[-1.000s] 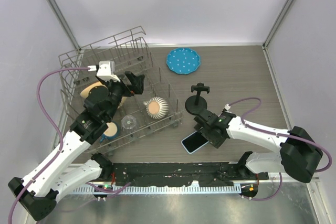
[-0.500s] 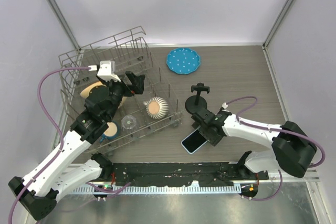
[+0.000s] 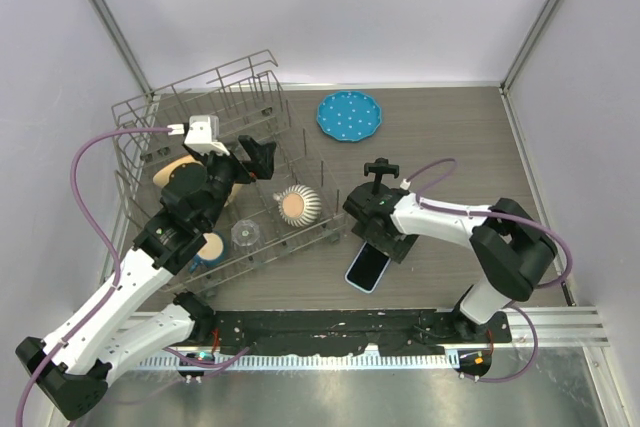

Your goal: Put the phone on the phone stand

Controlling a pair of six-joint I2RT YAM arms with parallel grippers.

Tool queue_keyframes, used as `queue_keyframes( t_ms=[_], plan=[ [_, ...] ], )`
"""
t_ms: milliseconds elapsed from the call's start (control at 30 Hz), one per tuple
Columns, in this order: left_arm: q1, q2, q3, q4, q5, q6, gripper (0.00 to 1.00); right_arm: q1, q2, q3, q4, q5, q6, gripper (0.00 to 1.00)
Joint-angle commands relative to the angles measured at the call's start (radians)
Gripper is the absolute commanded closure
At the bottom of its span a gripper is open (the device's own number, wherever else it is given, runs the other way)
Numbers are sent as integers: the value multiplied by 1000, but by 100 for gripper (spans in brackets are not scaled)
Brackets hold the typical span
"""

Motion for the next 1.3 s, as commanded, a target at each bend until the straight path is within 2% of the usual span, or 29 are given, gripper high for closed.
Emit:
queue_keyframes(
  t_ms=[0,100,233,333,367,400,533,567,667,767,900,933,1067,1100,1200,1267],
  plan=[
    [-4,-14,43,23,-4,-5,2,-2,49,40,-70,-3,-38,4],
    [-4,-14,44,23,-3,-6,2,-2,54,-5,1,-69,-15,10],
    [-4,-8,46,22,-1,-8,2,0,39,-58,11,-71,24,19],
    [-2,-11,44,23,7,-9,2,-2,22,-69,-12,-40,37,37],
    [-2,-11,43,25,7,-9,2,0,16,-69,-20,-34,39,51],
    [-2,-11,40,25,7,-11,2,0,9,-72,-26,-19,39,60],
    [-2,0,46,20,20,-12,2,0,-43,-100,-27,24,45,85],
    [-2,-2,47,22,22,-14,2,0,-70,-106,-30,35,56,99],
    [-2,9,47,23,20,-11,2,1,-133,-133,-15,73,36,99],
    [-2,32,61,11,53,-14,1,1,-306,-221,81,112,-16,99],
    [-4,78,83,-10,106,-18,0,3,-684,-375,315,139,-158,99],
    [-4,107,99,-18,128,-20,0,0,-737,-390,331,153,-182,99],
    [-2,222,161,-55,318,-26,0,0,-876,-342,324,250,-344,99],
    [-2,245,175,-67,429,-34,0,0,-883,-300,316,256,-381,99],
    [-2,339,213,-60,638,-64,0,0,-888,-234,313,288,-472,99],
    [-4,388,231,-54,718,-77,0,0,-876,-206,313,297,-505,99]
  ],
)
